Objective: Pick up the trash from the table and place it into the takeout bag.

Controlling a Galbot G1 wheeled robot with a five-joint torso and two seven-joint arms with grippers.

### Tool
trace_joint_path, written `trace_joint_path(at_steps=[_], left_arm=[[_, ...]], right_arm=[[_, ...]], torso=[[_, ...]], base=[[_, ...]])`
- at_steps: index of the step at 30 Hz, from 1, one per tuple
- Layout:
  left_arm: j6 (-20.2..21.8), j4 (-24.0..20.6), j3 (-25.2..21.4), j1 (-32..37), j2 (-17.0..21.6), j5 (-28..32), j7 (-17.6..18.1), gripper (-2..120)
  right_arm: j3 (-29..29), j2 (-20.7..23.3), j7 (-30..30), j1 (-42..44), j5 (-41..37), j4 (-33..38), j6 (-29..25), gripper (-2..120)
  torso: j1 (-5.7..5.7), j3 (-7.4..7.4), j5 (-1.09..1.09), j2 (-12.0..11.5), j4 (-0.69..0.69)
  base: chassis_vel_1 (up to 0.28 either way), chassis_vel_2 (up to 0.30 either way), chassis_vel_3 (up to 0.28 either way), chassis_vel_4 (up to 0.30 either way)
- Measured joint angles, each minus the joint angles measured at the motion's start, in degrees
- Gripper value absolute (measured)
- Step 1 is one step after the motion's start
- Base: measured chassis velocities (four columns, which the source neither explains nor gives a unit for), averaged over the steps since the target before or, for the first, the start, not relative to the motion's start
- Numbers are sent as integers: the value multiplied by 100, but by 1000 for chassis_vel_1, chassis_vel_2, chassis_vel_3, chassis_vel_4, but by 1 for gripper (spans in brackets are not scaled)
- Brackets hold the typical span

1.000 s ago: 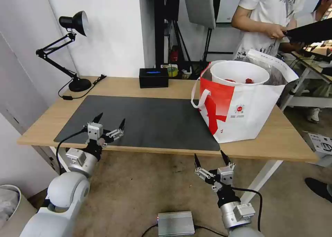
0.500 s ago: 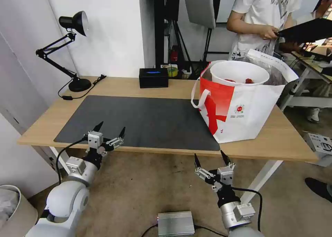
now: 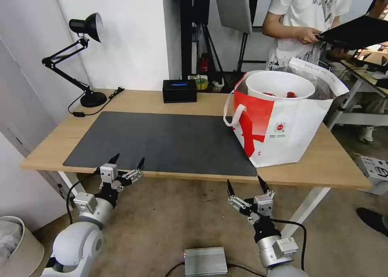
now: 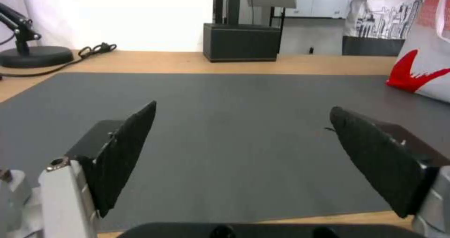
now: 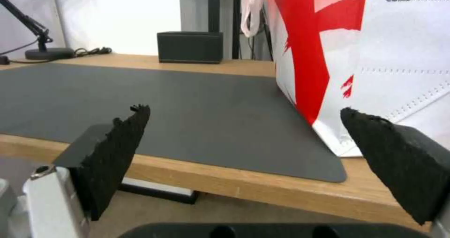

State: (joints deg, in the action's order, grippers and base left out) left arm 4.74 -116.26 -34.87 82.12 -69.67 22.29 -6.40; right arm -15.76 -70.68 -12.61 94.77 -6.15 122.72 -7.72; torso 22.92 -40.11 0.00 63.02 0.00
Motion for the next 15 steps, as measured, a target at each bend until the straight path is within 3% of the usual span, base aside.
trace_joint_path(at_steps=[15], left_arm=[[-152,103,24,-48,22,-48,-19,100]], right_arm=[[0,0,0,0,0,0,0,100]], torso=[[0,0,0,0,0]], base=[[0,0,0,0]])
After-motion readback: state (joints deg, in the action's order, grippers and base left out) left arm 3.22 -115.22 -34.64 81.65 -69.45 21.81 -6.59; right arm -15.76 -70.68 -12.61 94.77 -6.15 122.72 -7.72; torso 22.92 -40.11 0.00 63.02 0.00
